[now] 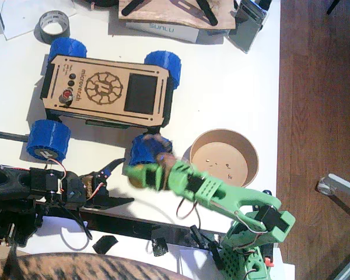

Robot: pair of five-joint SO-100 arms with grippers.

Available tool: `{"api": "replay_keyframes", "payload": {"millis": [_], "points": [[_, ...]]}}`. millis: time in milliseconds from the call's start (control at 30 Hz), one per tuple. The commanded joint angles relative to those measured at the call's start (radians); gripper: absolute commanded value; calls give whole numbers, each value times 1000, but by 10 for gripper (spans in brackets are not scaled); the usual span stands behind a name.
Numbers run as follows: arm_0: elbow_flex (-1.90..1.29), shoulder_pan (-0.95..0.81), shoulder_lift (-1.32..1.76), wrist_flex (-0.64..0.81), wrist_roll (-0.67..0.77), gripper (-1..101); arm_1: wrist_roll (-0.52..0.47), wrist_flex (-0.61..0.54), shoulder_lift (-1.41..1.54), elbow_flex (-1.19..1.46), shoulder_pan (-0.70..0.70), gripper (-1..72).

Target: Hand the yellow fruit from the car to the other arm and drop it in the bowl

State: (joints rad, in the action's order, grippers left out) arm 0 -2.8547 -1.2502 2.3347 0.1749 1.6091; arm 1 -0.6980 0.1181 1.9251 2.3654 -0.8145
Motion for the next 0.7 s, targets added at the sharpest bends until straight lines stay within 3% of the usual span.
{"api": "replay_keyframes", "payload": {"millis": [0, 233, 467, 567, 667], "points": [[14, 0, 3, 31, 12, 520, 101, -9, 11, -97, 94, 0], [17, 5, 41, -28, 0, 510, 371, 23, -81, -222, 334, -1], [18, 195, 463, -658, -6, 395, 594, 124, -202, -376, 543, -1], [29, 318, 555, -813, -11, 362, 686, 186, -252, -422, 606, -1], [29, 454, 546, -850, -92, 261, 782, 252, -299, -454, 653, -1]]}}
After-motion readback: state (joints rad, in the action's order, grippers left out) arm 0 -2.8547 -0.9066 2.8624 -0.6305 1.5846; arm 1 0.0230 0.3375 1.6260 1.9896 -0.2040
